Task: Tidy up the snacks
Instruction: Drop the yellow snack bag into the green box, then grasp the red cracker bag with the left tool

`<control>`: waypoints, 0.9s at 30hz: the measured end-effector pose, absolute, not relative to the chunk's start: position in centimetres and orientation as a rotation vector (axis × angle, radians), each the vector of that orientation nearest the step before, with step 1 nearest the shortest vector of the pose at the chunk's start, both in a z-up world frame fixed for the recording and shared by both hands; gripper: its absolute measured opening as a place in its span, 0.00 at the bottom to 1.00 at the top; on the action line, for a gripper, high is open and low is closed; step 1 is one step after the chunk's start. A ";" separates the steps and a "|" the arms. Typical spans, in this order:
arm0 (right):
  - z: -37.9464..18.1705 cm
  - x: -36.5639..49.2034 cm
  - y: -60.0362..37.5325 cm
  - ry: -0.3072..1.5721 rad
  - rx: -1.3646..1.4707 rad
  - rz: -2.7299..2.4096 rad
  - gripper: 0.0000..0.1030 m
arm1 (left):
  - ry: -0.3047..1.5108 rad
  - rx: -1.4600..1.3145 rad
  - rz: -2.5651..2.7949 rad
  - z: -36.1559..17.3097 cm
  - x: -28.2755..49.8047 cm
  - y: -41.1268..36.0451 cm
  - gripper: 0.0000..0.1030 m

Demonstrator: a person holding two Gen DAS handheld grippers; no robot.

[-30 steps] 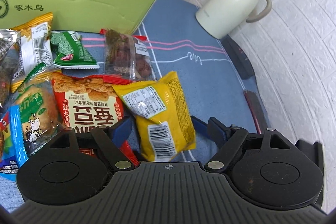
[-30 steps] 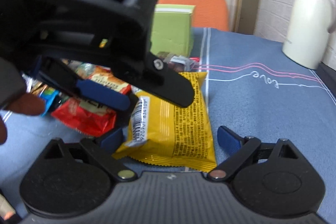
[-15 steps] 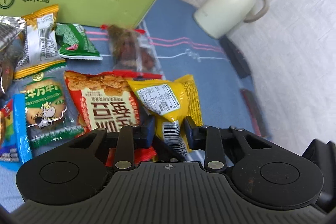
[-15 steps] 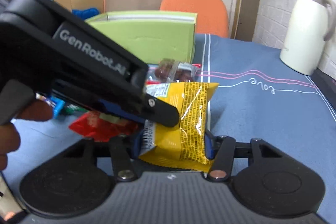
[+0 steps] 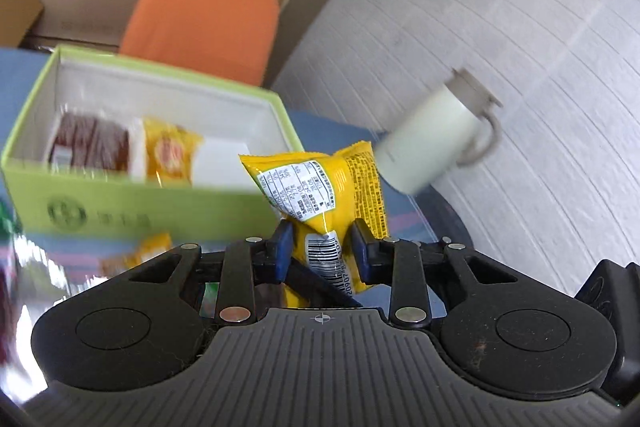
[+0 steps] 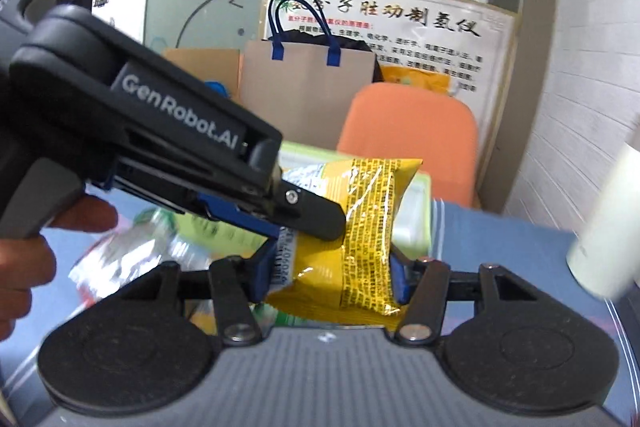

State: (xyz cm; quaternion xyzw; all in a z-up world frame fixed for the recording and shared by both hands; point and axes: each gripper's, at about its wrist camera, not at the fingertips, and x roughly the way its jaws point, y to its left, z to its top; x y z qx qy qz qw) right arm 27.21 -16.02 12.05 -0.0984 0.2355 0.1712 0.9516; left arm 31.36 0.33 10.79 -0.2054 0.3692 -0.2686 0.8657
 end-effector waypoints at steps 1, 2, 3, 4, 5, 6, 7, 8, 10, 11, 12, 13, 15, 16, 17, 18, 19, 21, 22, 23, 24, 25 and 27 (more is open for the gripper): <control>12.1 29.1 -15.9 0.484 -0.208 0.348 0.57 | 0.769 -0.418 -0.555 11.1 33.1 0.3 0.08; 12.3 30.8 -15.8 0.498 -0.215 0.351 0.57 | 0.775 -0.409 -0.544 11.2 34.8 0.2 0.08; 12.4 32.8 -15.5 0.518 -0.210 0.358 0.57 | 0.787 -0.415 -0.527 11.1 36.4 0.1 0.08; 12.3 34.6 -15.6 0.539 -0.196 0.364 0.57 | 0.798 -0.409 -0.512 10.9 38.1 -0.1 0.08; 12.1 36.3 -15.6 0.562 -0.181 0.372 0.57 | 0.806 -0.390 -0.503 10.6 39.3 -0.2 0.08; 11.6 37.8 -15.7 0.587 -0.168 0.380 0.58 | 0.821 -0.389 -0.489 10.1 40.6 -0.3 0.08; 11.1 39.1 -15.8 0.608 -0.159 0.388 0.58 | 0.838 -0.392 -0.477 9.6 41.7 -0.3 0.09; 10.7 40.1 -15.7 0.621 -0.160 0.392 0.61 | 0.849 -0.388 -0.472 8.8 42.6 -0.3 0.09; 9.7 41.6 -15.6 0.634 -0.155 0.399 0.62 | 0.875 -0.388 -0.464 7.6 44.2 -0.3 0.13; 9.3 41.2 -15.9 0.634 -0.136 0.398 0.70 | 0.886 -0.392 -0.459 6.9 44.9 -0.3 0.18; 9.1 41.1 -16.1 0.629 -0.123 0.394 0.75 | 0.892 -0.388 -0.460 6.5 45.4 -0.4 0.33; 9.3 40.9 -16.4 0.616 -0.123 0.384 0.75 | 0.895 -0.387 -0.454 6.2 45.7 -0.3 0.41; 10.1 39.5 -17.1 0.576 -0.120 0.362 0.79 | 0.876 -0.390 -0.451 6.4 45.6 0.0 0.41; 10.7 38.2 -17.6 0.552 -0.115 0.357 0.81 | 0.862 -0.394 -0.460 6.8 45.2 0.3 0.42; 11.4 36.9 -18.1 0.528 -0.113 0.351 0.89 | 0.842 -0.401 -0.465 7.4 44.5 0.5 0.42; 11.9 35.7 -18.6 0.506 -0.117 0.340 0.91 | 0.820 -0.403 -0.471 8.0 43.6 0.9 0.46; 12.4 34.9 -18.9 0.490 -0.121 0.328 0.91 | 0.800 -0.400 -0.477 8.5 42.6 1.2 0.50; 12.8 32.4 -19.6 0.465 -0.106 0.319 0.91 | 0.761 -0.396 -0.485 9.7 40.1 1.8 0.54; 12.8 31.0 -19.9 0.460 -0.094 0.325 0.91 | 0.744 -0.397 -0.493 10.2 38.7 2.0 0.55; 12.5 29.8 -20.1 0.466 -0.084 0.334 0.91 | 0.726 -0.399 -0.508 10.6 37.1 2.3 0.56; 11.9 28.3 -20.2 0.477 -0.074 0.336 0.91 | 0.713 -0.399 -0.520 10.8 35.6 2.5 0.58; 11.2 26.8 -20.0 0.489 -0.064 0.336 0.91 | 0.706 -0.397 -0.528 10.9 34.0 2.6 0.60; 9.4 23.6 -19.6 0.534 -0.053 0.349 0.91 | 0.705 -0.396 -0.547 10.4 30.8 2.6 0.61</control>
